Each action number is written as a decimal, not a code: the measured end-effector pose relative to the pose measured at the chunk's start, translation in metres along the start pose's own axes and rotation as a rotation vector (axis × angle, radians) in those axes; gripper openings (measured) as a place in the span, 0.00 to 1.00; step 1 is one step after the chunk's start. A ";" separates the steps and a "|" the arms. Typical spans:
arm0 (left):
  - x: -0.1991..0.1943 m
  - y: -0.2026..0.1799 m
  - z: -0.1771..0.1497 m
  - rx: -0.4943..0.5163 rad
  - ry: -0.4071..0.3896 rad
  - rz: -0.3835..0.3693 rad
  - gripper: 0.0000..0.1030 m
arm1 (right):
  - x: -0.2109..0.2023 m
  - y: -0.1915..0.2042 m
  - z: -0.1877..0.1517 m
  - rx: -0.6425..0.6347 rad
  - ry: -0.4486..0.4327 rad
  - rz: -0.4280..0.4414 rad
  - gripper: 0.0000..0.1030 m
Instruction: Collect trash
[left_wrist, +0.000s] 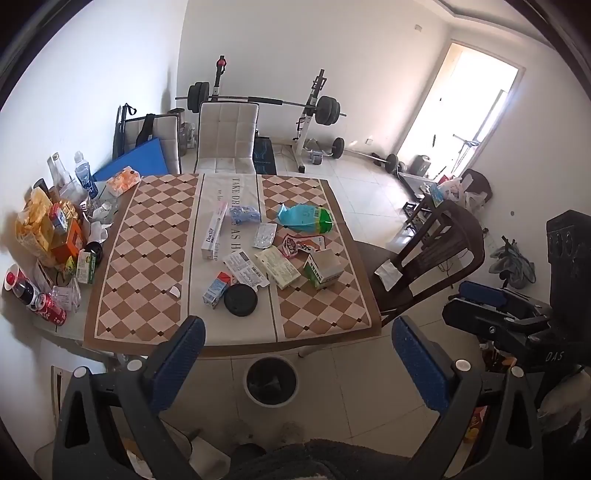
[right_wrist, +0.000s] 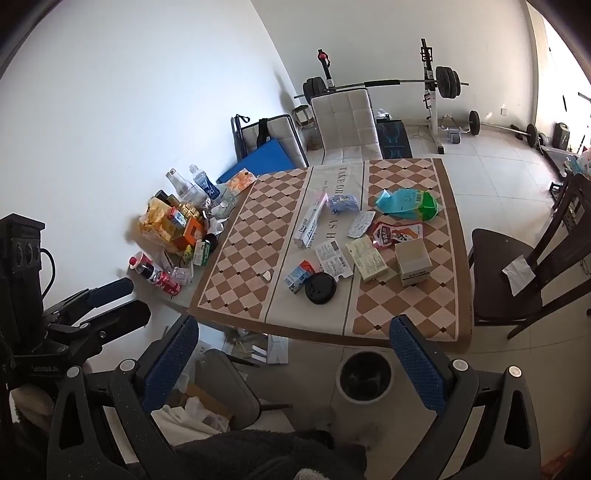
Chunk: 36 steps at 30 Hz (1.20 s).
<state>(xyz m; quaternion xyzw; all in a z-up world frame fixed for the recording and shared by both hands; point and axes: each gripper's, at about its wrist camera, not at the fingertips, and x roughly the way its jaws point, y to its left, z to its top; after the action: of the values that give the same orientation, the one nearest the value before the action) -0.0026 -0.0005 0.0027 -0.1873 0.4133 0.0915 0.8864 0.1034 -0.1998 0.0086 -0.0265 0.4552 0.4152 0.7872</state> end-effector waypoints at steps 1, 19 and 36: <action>0.001 -0.001 0.000 0.001 -0.001 0.004 1.00 | -0.001 -0.001 0.000 0.002 0.000 0.001 1.00; -0.006 0.009 0.008 0.001 0.001 -0.014 1.00 | 0.000 0.003 -0.001 -0.003 0.006 0.005 1.00; -0.005 0.008 0.010 0.004 -0.003 -0.014 1.00 | 0.005 0.012 -0.005 -0.011 0.009 0.008 1.00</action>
<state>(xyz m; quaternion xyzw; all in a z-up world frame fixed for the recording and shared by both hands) -0.0012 0.0103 0.0102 -0.1881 0.4109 0.0848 0.8880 0.0934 -0.1906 0.0058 -0.0307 0.4566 0.4206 0.7834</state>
